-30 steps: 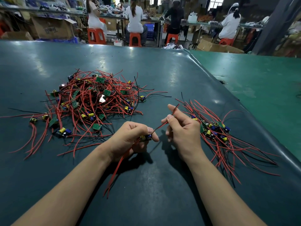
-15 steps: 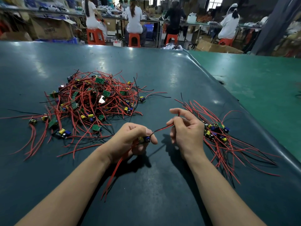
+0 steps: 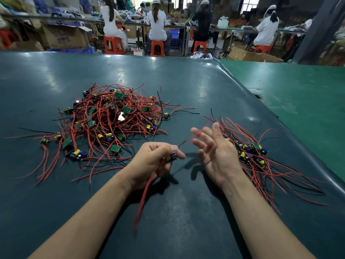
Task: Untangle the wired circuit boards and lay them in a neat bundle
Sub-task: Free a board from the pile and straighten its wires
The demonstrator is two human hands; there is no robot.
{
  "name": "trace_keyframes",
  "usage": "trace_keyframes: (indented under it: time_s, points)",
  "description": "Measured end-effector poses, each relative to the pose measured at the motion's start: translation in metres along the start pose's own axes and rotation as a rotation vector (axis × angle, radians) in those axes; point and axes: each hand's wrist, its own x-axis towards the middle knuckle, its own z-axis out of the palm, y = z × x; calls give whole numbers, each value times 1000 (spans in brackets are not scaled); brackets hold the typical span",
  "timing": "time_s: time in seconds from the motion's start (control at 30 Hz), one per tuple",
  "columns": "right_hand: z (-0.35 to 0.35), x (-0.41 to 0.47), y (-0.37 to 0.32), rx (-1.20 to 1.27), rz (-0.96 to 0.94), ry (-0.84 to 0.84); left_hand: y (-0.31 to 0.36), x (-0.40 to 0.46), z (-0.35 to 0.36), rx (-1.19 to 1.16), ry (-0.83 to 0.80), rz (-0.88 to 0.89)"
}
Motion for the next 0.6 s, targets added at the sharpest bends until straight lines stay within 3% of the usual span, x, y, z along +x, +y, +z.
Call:
trace_keyframes:
  time_s: [0.07, 0.2, 0.47, 0.6]
  points:
    - [4, -4, 3, -133, 58, -82, -2, 1, 2, 5, 96, 16]
    - [7, -10, 13, -391, -33, -158, -9, 2, 11, 167, 184, 64]
    - [7, -11, 14, -418, -50, -229, -10, 1, 17, 249, 227, 124]
    - [8, -10, 14, -415, -76, -183, -7, 1, 17, 219, 219, 117]
